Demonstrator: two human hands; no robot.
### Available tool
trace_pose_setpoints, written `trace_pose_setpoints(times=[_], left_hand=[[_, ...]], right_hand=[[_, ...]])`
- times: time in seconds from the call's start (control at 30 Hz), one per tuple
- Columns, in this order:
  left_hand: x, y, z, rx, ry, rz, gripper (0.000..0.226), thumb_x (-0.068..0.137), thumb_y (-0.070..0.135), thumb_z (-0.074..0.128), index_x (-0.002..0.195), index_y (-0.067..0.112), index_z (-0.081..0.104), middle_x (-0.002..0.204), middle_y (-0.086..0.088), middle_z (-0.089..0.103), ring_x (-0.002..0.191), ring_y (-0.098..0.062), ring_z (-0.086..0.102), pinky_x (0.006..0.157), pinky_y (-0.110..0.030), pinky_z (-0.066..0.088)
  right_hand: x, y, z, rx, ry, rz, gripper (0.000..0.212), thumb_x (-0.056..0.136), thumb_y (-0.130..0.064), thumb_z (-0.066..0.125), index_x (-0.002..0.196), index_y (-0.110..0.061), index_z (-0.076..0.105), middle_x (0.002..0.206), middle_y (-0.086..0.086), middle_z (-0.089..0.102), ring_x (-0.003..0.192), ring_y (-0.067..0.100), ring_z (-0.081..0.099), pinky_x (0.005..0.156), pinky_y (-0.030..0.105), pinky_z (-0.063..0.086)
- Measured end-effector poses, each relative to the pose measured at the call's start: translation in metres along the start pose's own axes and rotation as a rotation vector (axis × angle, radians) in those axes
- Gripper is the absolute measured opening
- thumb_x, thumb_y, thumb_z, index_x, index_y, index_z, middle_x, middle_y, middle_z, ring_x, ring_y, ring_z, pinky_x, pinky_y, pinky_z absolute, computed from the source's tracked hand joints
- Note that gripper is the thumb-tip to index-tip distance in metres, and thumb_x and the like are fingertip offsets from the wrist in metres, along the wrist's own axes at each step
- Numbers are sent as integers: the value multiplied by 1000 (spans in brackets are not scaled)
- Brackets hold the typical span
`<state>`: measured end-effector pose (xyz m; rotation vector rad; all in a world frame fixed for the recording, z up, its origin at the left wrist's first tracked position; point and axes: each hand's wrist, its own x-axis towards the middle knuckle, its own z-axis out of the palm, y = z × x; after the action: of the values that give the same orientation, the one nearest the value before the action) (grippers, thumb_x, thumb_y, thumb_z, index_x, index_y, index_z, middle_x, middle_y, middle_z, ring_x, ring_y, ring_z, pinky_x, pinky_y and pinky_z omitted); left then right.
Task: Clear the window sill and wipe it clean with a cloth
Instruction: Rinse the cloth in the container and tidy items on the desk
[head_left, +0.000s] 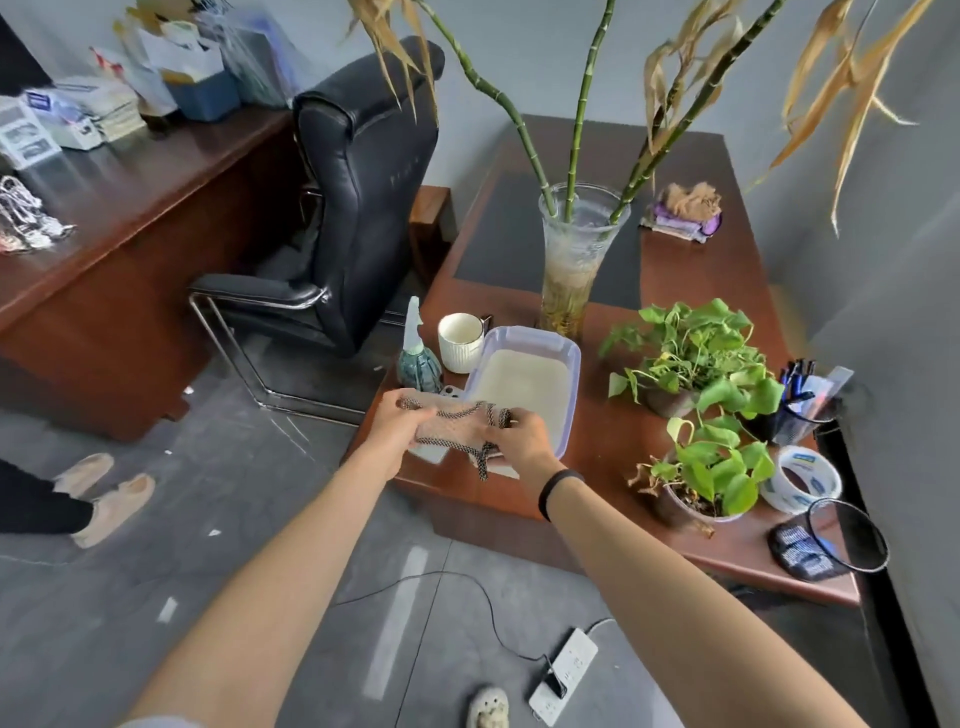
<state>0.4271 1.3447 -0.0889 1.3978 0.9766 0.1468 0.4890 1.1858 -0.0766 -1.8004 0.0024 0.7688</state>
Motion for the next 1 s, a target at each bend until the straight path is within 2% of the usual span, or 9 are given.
trace_pose_setpoints(times=[0.1,0.2,0.27,0.37,0.6,0.67,0.8,0.87,1.0], left_hand=[[23,5,7,39,38,48,31,77,7,71,105,14,58,104,-8,65,96,-22,63,81,-38,53],[34,17,15,106,-21,61,28,83,2,63,109,11,57,102,-6,63,96,-23,61,80,-36,51],[41,21,16,168,-99,22,38,82,4,62,118,13,56,111,-6,62,103,-25,59,89,-42,50],[44,25,20,94,-198,-22,44,79,0,61,121,14,58,113,-9,65,107,-28,60,95,-46,47],[3,45,94,188,-499,25,40,81,-7,58,116,14,56,98,-4,62,91,-21,59,78,-35,47],[-9,48,123,271,-566,69,40,82,-5,58,116,17,55,100,-3,61,94,-20,57,76,-32,46],[-25,43,172,434,-570,223,37,79,-5,62,108,18,55,99,-3,62,91,-20,59,70,-29,49],[-27,36,188,531,-535,297,37,74,-3,65,106,15,56,98,-9,64,93,-25,63,79,-38,52],[-27,33,190,614,-487,334,42,74,-1,65,113,10,53,96,-8,60,93,-22,59,82,-35,49]], right_hand=[[10,0,7,-78,45,-20,37,75,-9,76,107,-4,57,96,14,62,84,26,63,72,42,58],[7,1,15,-25,-60,14,59,76,-5,75,125,-10,44,107,9,49,89,30,62,50,27,57],[3,3,19,-24,-72,7,54,77,-10,76,121,-10,45,101,7,49,83,29,64,43,22,54],[-1,6,14,117,-67,-11,35,80,-20,75,101,-10,48,83,7,59,65,16,64,51,29,58],[-12,34,-53,250,185,90,47,81,-48,67,98,-4,63,84,13,68,74,25,68,72,43,58],[-20,36,-75,209,136,83,45,82,-47,66,91,-3,67,82,15,69,65,23,67,59,38,58],[-36,46,-106,211,179,55,34,87,-41,63,94,-8,63,81,5,65,58,14,62,47,23,52],[-39,56,-114,269,199,95,29,87,-40,63,94,-13,61,87,4,62,66,16,58,53,24,53],[-40,57,-116,382,251,139,29,88,-41,60,82,-13,58,77,7,57,69,17,56,60,33,55]])
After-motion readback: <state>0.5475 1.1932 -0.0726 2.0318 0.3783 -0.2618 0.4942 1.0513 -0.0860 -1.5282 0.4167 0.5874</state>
